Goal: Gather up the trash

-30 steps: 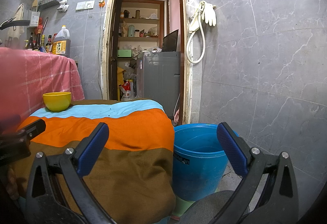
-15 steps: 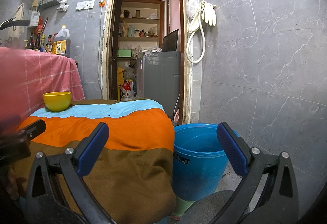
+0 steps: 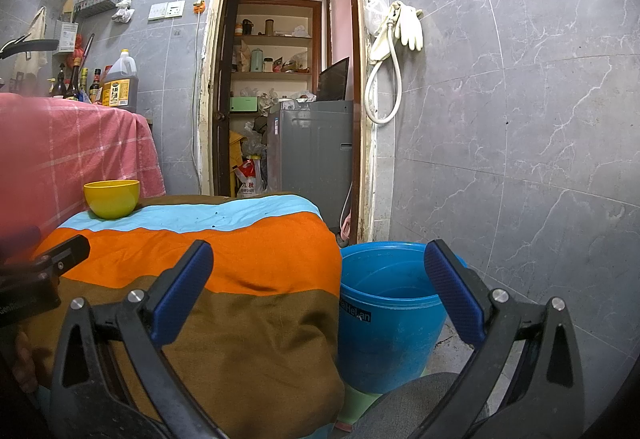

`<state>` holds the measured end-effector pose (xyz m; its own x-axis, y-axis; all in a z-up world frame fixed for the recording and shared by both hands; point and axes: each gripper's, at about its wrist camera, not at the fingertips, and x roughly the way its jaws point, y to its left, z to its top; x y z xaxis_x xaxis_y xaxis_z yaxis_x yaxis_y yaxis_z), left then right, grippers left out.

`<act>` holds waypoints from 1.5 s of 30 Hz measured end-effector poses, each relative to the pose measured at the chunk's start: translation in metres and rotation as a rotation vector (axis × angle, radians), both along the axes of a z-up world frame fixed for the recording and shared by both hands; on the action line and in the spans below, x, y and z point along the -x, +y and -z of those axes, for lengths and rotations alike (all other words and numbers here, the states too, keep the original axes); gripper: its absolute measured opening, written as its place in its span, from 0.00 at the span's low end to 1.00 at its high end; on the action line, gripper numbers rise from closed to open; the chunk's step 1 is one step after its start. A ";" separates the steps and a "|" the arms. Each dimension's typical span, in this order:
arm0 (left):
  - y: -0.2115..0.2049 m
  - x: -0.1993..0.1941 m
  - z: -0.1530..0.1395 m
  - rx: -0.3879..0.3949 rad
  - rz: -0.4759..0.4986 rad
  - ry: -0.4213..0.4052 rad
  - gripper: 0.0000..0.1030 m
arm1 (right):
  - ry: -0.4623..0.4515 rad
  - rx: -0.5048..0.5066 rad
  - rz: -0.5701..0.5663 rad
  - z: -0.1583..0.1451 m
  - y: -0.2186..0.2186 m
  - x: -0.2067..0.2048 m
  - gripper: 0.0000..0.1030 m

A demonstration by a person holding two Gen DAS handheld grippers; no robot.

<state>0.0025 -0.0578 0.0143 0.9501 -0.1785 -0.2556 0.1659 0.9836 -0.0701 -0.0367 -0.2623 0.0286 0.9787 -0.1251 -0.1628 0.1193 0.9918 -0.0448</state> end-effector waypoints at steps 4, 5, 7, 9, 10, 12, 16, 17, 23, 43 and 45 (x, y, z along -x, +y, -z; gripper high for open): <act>0.000 0.001 0.001 0.000 0.000 0.001 0.98 | 0.000 0.000 0.000 0.000 0.000 0.000 1.00; 0.000 0.001 0.000 0.001 0.000 0.001 0.98 | 0.000 0.000 0.000 0.000 0.000 0.000 1.00; 0.000 0.000 0.000 0.000 0.000 0.001 0.98 | -0.001 0.000 0.000 0.000 0.001 0.000 1.00; 0.000 0.000 0.000 0.000 0.000 0.001 0.98 | 0.001 0.000 0.000 0.000 0.001 0.000 1.00; 0.000 0.000 0.000 0.000 0.000 0.001 0.98 | 0.001 0.000 0.000 0.000 0.000 0.000 1.00; 0.000 0.000 0.000 0.000 0.000 0.001 0.98 | 0.000 0.000 0.000 0.000 0.001 0.000 1.00; 0.001 0.000 0.000 0.000 0.000 0.002 0.98 | 0.000 -0.001 0.001 0.000 0.001 0.000 1.00; 0.001 -0.001 -0.001 0.000 0.000 0.002 0.98 | 0.001 -0.001 0.000 0.000 0.000 0.000 1.00; 0.001 0.000 0.000 0.000 0.000 0.002 0.98 | 0.001 -0.001 0.000 0.000 0.000 0.000 1.00; 0.002 -0.001 0.002 -0.001 -0.003 0.019 0.98 | 0.001 -0.001 0.001 0.000 0.001 0.000 1.00; 0.001 -0.001 0.002 -0.003 -0.002 0.024 0.98 | 0.002 -0.001 0.001 0.000 0.001 0.000 1.00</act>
